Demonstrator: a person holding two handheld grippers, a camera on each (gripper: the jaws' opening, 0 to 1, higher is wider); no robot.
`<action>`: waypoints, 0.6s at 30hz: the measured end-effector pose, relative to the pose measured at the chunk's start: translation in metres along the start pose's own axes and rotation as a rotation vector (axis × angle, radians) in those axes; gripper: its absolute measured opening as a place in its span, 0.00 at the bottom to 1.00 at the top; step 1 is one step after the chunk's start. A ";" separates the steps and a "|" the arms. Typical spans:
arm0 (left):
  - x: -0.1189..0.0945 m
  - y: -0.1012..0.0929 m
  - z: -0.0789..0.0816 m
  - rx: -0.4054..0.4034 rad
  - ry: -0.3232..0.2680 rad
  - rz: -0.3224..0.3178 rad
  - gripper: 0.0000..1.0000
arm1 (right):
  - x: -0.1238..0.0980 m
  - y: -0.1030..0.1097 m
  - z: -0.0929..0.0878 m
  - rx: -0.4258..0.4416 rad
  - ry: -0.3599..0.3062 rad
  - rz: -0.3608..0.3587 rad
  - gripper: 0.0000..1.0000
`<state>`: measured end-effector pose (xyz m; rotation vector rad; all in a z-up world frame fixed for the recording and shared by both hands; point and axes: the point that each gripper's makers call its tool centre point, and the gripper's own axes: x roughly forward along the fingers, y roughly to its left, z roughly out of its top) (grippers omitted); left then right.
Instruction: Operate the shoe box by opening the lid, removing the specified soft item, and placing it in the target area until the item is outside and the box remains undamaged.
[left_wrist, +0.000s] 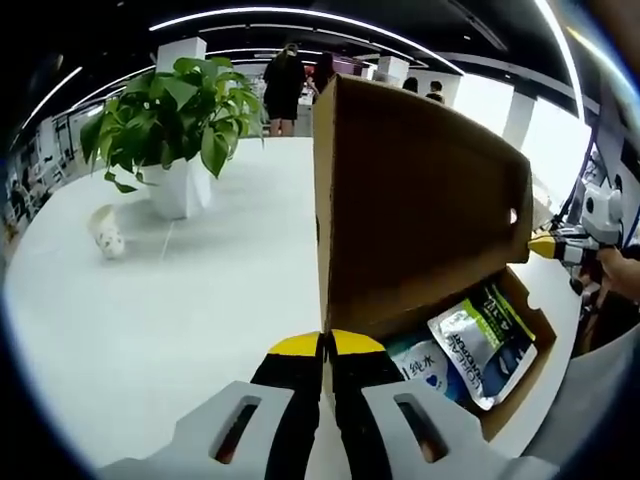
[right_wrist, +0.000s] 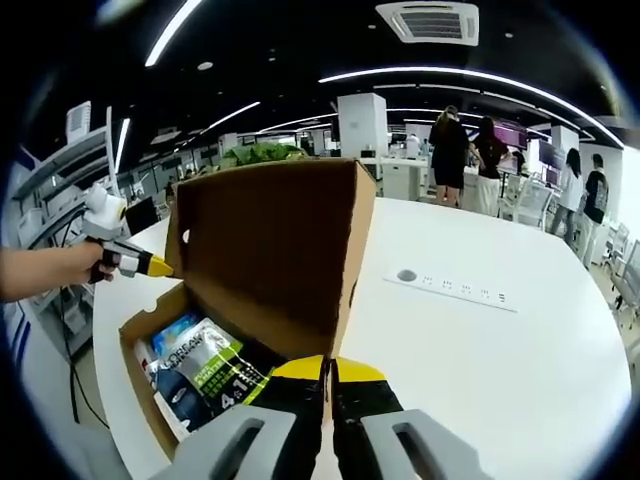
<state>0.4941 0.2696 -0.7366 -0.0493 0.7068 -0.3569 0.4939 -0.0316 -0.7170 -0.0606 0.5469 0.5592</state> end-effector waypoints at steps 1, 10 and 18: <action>0.000 0.000 0.000 -0.001 0.000 0.000 0.00 | 0.000 0.000 0.000 0.000 0.000 0.000 0.00; 0.004 0.006 0.004 -0.017 -0.001 -0.002 0.00 | 0.003 -0.002 0.003 0.003 0.002 -0.003 0.00; 0.007 0.007 0.007 -0.028 -0.001 -0.003 0.00 | 0.008 -0.006 0.006 0.002 0.006 -0.004 0.00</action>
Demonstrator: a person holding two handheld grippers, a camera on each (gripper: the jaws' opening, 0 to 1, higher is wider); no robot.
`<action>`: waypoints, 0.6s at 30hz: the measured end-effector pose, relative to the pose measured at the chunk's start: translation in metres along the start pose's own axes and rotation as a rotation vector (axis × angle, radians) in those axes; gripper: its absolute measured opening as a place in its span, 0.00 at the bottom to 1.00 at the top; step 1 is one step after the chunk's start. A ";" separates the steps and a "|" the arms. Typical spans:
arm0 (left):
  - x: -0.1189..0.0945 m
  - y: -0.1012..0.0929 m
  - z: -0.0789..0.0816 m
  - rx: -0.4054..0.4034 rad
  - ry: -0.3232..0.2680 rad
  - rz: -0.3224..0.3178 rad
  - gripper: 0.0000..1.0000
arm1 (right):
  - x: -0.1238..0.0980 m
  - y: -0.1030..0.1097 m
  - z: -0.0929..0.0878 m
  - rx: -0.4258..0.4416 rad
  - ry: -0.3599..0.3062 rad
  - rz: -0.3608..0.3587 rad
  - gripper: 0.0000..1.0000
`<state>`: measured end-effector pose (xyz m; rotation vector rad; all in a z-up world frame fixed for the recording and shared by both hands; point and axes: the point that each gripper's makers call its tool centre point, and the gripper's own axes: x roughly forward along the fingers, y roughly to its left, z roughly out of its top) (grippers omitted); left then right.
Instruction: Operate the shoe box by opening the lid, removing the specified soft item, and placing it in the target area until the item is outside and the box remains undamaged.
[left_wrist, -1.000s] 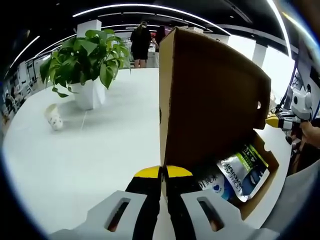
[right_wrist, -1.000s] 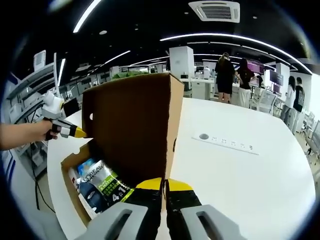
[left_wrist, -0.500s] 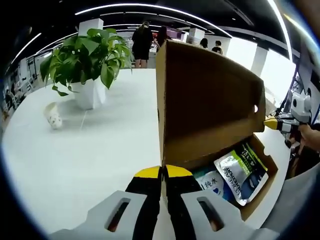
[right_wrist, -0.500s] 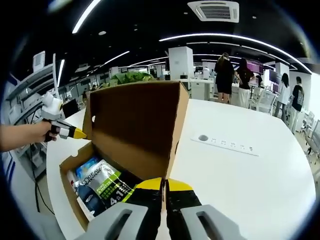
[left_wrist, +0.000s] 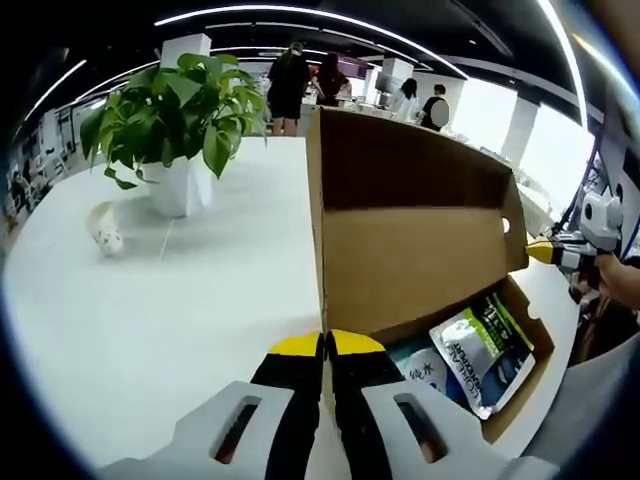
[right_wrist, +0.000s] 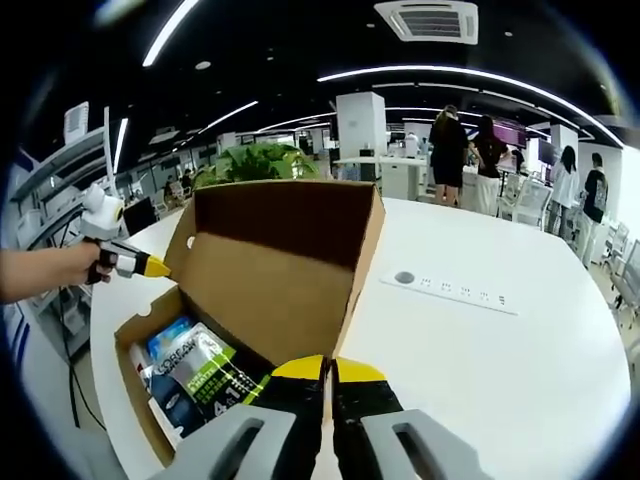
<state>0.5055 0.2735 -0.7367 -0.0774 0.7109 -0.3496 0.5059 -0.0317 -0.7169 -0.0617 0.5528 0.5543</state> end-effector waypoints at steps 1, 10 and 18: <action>0.000 0.000 0.000 -0.001 0.001 -0.001 0.00 | 0.000 0.000 0.000 0.000 0.000 0.000 0.00; 0.003 0.001 0.003 -0.006 0.005 -0.001 0.00 | 0.006 -0.005 0.002 -0.020 0.009 -0.001 0.00; 0.006 0.001 0.005 -0.008 0.008 0.001 0.00 | 0.011 -0.009 0.003 -0.030 0.018 0.000 0.00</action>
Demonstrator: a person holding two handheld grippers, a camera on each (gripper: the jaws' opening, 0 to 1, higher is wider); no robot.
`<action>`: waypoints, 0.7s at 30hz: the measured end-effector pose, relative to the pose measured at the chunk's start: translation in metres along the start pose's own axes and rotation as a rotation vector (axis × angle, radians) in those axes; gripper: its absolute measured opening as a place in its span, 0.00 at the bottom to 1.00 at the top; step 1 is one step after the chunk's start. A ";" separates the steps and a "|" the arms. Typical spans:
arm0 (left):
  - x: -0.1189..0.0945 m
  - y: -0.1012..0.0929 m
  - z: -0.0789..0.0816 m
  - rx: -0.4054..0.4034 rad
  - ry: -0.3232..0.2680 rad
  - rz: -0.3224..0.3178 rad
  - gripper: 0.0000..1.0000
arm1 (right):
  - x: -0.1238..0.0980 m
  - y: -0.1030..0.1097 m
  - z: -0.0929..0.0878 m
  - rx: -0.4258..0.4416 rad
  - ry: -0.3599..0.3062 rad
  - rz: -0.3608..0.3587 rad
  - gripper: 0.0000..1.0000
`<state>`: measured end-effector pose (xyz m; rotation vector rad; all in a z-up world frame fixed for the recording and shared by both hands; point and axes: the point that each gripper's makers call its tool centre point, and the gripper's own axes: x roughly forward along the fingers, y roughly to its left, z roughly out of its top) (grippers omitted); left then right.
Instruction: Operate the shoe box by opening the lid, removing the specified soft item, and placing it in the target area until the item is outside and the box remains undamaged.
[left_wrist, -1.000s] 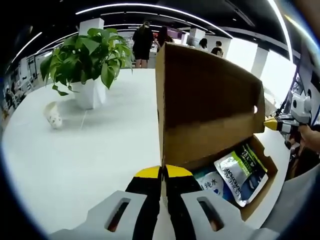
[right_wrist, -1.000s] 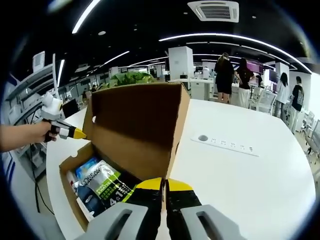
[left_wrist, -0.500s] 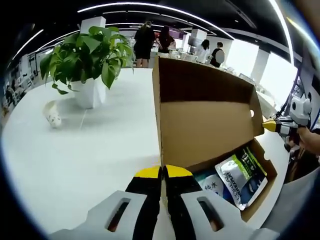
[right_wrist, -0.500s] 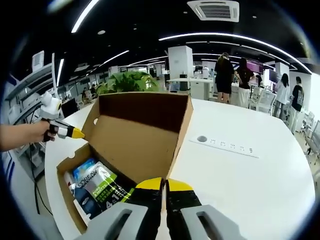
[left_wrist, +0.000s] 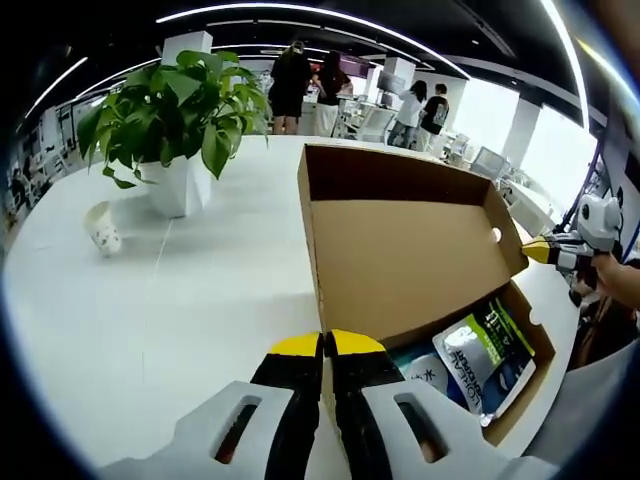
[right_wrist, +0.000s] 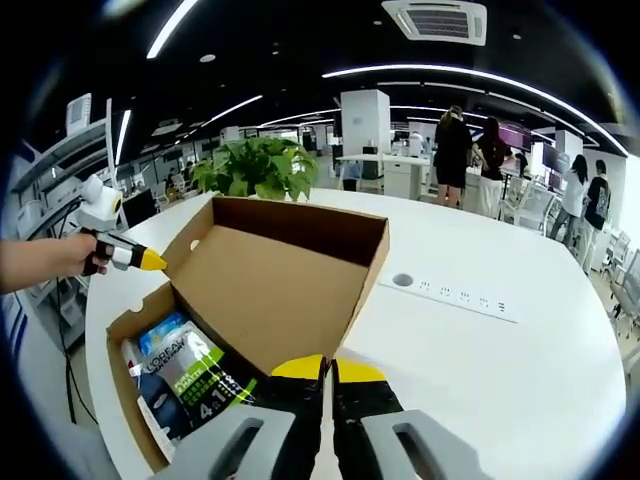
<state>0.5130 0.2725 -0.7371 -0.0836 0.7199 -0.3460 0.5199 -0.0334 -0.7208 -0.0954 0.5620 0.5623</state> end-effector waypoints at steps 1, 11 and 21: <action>0.000 0.000 0.000 -0.003 0.001 0.000 0.00 | 0.000 0.000 0.000 0.000 0.000 0.000 0.00; 0.003 0.000 0.002 -0.011 0.005 0.003 0.00 | 0.007 -0.005 0.000 0.000 0.014 0.000 0.00; 0.006 0.001 0.003 -0.020 0.007 0.005 0.00 | 0.013 -0.009 -0.002 -0.010 0.029 -0.004 0.00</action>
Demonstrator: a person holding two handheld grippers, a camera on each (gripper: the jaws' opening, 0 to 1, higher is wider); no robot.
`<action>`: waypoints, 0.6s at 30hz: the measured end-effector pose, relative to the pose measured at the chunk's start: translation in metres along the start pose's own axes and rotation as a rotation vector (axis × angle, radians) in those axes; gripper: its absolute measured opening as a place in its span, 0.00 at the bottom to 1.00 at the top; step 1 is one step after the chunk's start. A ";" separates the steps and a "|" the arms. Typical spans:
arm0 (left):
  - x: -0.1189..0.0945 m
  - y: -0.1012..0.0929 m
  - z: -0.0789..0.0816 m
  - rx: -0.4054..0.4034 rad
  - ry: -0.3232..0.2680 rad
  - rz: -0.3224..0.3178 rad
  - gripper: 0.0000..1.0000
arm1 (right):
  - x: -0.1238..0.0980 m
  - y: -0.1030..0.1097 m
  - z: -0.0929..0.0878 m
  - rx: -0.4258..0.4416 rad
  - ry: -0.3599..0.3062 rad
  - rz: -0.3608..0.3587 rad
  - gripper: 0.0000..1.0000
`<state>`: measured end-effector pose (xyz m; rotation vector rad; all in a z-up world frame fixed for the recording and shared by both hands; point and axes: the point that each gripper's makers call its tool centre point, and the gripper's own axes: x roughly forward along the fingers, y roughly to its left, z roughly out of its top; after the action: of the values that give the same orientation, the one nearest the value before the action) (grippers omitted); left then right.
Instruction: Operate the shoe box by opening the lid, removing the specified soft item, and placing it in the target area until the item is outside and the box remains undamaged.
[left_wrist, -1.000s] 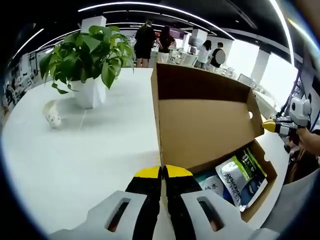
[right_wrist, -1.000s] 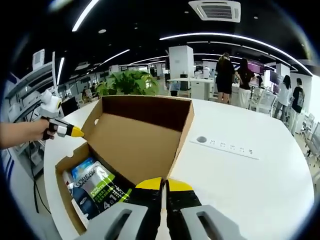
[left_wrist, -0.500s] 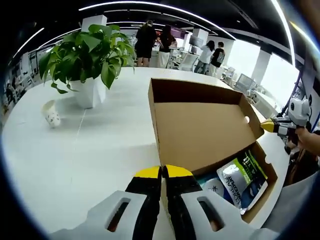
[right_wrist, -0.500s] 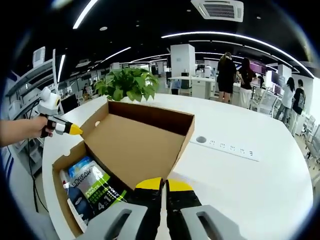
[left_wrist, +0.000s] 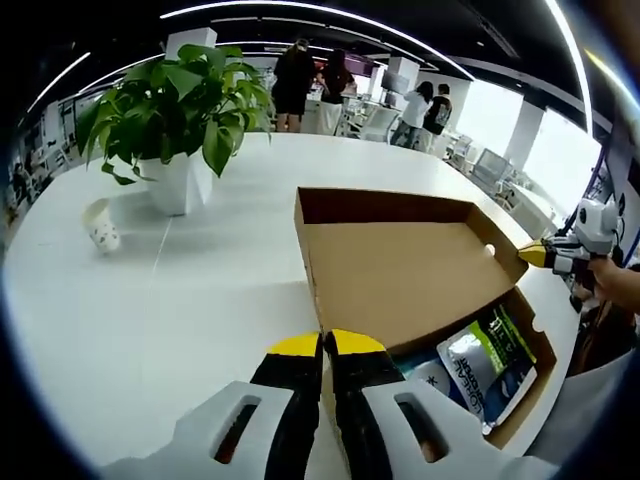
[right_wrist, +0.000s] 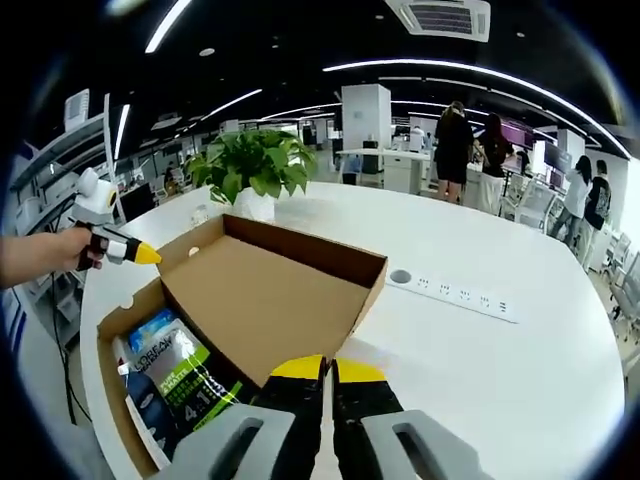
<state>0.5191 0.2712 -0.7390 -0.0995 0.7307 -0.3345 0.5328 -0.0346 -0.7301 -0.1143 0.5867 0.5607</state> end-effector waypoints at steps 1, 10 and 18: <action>0.000 0.000 0.000 0.000 0.001 0.000 0.00 | 0.001 0.000 0.000 0.002 0.001 0.000 0.00; 0.005 0.001 0.002 -0.001 0.006 0.005 0.00 | 0.006 -0.003 -0.004 -0.001 0.022 -0.001 0.00; 0.008 0.002 0.002 -0.010 0.009 0.006 0.00 | 0.010 -0.004 -0.007 -0.009 0.028 -0.001 0.00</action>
<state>0.5264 0.2702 -0.7431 -0.1056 0.7414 -0.3258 0.5388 -0.0353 -0.7413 -0.1313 0.6111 0.5619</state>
